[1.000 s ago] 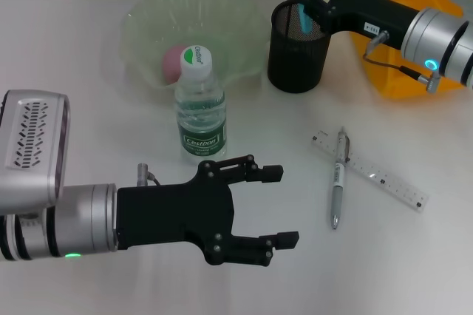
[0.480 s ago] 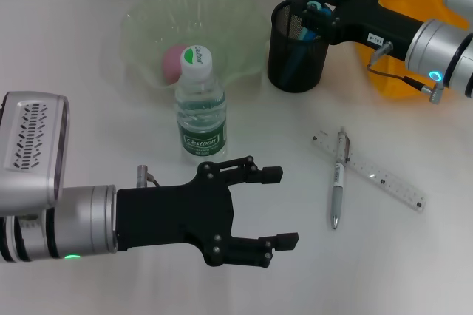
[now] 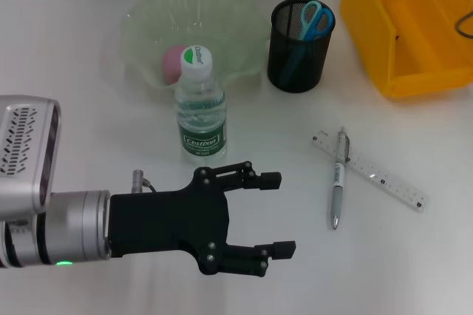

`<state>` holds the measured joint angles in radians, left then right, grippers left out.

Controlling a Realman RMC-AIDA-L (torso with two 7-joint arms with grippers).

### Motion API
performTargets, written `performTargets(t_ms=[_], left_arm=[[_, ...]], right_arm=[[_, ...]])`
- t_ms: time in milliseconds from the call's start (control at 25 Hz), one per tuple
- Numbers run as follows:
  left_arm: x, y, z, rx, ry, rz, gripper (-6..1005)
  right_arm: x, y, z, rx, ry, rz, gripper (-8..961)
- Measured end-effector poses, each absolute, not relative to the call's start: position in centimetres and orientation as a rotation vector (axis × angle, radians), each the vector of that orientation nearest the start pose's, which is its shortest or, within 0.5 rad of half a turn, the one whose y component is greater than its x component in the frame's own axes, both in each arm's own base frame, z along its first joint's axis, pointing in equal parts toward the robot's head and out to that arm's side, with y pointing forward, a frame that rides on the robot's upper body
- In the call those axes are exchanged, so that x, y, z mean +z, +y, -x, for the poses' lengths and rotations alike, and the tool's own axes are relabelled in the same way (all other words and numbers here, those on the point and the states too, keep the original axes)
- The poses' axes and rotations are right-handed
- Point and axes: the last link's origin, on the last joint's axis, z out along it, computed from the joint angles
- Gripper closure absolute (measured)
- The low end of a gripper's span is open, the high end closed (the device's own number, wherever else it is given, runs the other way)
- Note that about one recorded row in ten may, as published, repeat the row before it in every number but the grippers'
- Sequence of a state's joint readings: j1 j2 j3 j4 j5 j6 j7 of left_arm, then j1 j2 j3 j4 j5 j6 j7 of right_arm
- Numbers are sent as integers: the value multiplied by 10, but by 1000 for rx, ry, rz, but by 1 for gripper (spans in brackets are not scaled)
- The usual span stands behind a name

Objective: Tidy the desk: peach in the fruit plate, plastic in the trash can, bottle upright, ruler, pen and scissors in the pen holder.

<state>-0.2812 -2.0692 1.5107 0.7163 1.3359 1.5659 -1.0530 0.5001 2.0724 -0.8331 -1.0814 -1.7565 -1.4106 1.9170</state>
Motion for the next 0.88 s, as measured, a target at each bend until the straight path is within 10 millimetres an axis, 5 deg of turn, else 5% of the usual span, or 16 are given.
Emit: performTargets(t_ms=[40, 240, 360, 480, 600, 880], left_arm=[[-61, 244, 224, -1050, -167, 2925, 157], [-62, 243, 225, -1046, -181, 2930, 158], [-62, 242, 225, -1046, -183, 2931, 158], [-62, 242, 225, -1046, -184, 2931, 158], [-62, 242, 225, -1045, -186, 2933, 158], [-62, 243, 226, -1042, -189, 2930, 158]], right_arm=[[77, 378, -197, 878, 780, 2448, 159], [87, 371, -175, 142, 875, 2680, 115], [84, 375, -169, -45, 864, 2711, 122], [69, 380, -164, -288, 791, 2732, 128], [33, 383, -158, -492, 675, 2770, 135], [-5, 390, -164, -592, 679, 2789, 150]])
